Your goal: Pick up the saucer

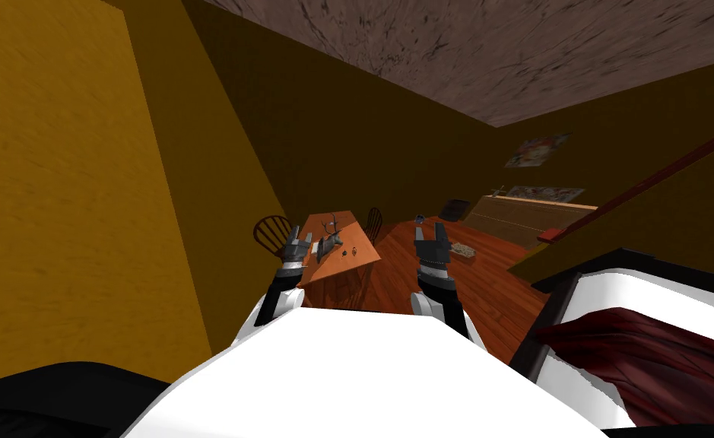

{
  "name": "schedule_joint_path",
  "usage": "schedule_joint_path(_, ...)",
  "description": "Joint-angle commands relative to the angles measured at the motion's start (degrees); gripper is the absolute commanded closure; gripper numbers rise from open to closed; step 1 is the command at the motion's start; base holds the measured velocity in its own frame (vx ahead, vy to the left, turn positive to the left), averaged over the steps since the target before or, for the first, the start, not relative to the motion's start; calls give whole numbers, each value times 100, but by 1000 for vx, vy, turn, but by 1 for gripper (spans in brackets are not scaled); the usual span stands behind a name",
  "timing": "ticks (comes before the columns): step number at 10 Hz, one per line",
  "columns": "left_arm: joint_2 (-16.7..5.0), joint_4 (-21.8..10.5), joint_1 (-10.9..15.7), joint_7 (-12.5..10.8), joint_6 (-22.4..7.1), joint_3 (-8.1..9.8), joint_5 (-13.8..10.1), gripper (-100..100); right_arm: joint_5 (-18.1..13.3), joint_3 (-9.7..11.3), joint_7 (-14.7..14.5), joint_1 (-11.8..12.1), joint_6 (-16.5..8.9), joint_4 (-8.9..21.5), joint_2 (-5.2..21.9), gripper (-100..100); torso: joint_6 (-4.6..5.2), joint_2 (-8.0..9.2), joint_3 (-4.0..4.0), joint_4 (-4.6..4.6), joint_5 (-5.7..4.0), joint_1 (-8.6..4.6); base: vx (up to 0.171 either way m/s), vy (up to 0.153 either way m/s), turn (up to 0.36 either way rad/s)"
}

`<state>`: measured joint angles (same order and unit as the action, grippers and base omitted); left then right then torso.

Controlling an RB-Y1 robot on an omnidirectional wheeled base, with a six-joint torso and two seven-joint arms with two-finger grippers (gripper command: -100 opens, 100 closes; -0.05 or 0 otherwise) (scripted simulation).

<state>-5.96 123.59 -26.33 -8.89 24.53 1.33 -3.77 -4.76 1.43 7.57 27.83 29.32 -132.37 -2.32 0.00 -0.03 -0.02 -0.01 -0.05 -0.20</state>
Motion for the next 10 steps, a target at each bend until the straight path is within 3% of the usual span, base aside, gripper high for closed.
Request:
schedule_joint_path(1, -35, -184, 51, -54, -14, 23, -61, -100, 0, 0, 0, 0, 0, 0, 0, 0, 0, 0, 0, 0, 0, 0, 7, -39, -41)
schedule_joint_path(3, -123, -630, 169, -223, -139, 65, -304, -100, 0, 0, 0, 0, 0, 0, 0, 0, 0, 0, 0, 0, 1, 4, 5, -64, -103)
schedule_joint_path(4, -123, -657, 169, -223, -139, 65, -304, -100, 0, 0, 0, 0, 0, 0, 0, 0, 1, 2, 1, 0, -1, -8, 4, -68, -28)
schedule_joint_path(6, -185, -1068, 313, -410, -275, 113, -576, -100, 0, 0, 0, 0, 0, 0, 0, 0, 0, 0, 0, 0, -1, -4, 15, -69, -98)
schedule_joint_path(9, -208, -1459, 395, -509, -348, 138, -723, -100, 0, 0, 0, 0, 0, 0, 0, 0, 0, 3, 1, 1, -1, -1, 5, -50, -51)
schedule_joint_path(10, -228, -1594, 483, -611, -422, 165, -875, -100, 0, 0, 0, 0, 0, 0, 0, 0, -2, 4, 2, 1, 0, 5, 5, -43, -86)
